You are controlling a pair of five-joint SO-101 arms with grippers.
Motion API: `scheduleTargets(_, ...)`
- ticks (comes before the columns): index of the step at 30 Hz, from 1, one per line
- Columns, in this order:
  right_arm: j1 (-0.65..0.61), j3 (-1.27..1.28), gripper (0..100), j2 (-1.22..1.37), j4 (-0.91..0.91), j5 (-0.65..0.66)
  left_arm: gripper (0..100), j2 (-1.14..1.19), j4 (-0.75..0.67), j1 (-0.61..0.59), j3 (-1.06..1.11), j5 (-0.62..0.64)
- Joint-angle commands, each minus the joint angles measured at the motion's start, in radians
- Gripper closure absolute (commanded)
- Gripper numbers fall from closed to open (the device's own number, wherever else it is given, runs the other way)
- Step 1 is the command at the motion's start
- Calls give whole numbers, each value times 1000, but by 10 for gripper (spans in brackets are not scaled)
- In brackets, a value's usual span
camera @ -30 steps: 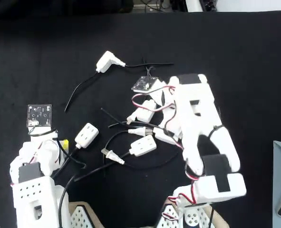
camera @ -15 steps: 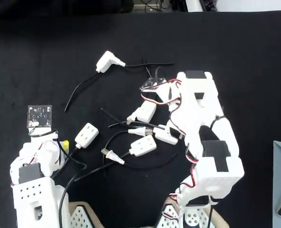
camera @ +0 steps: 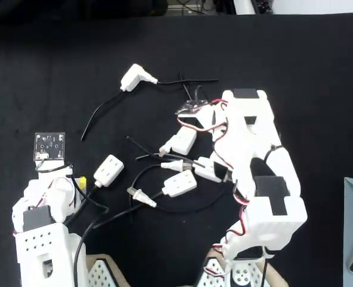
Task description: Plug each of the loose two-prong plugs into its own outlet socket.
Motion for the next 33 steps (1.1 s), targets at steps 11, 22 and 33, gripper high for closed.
scheduleTargets(11,-55,21,986,-559,126,-107,758,-12,5,-8,-24,9)
scheduleTargets(22,-219,179,986,-1003,120,-313,758,-12,3,-8,-50,72)
scheduleTargets(33,-399,501,986,-1190,-187,-485,758,-12,2,-8,-33,66)
